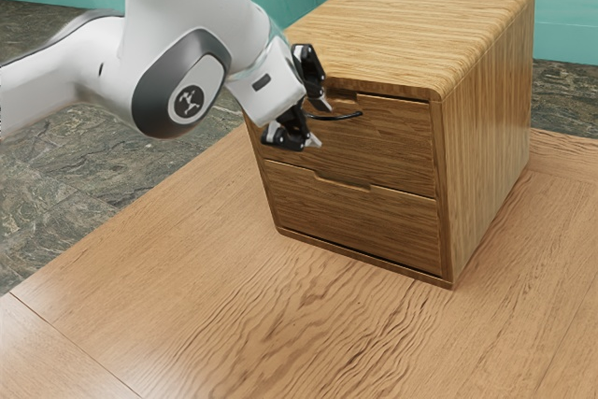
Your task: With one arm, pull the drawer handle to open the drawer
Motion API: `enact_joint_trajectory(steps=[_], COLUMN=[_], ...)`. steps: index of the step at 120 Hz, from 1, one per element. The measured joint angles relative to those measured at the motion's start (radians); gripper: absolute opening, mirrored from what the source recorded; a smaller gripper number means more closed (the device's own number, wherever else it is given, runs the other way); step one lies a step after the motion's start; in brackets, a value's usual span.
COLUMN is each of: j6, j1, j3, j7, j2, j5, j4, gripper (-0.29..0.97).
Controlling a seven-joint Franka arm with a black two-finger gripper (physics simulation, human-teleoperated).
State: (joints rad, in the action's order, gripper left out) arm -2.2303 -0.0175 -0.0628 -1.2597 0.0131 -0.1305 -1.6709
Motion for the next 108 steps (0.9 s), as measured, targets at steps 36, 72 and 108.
enact_joint_trajectory(steps=[36, 72, 108], j6=[-0.01, -0.018, -0.02], j1=[0.004, -0.003, -0.019], j3=[-0.001, -0.005, -0.007], j7=[0.009, 0.024, 0.053], j2=[0.006, 0.089, 0.118], j5=[-0.003, -0.006, -0.006], j4=[-0.022, -0.098, -0.141], gripper=[0.13, -0.1, -0.11])
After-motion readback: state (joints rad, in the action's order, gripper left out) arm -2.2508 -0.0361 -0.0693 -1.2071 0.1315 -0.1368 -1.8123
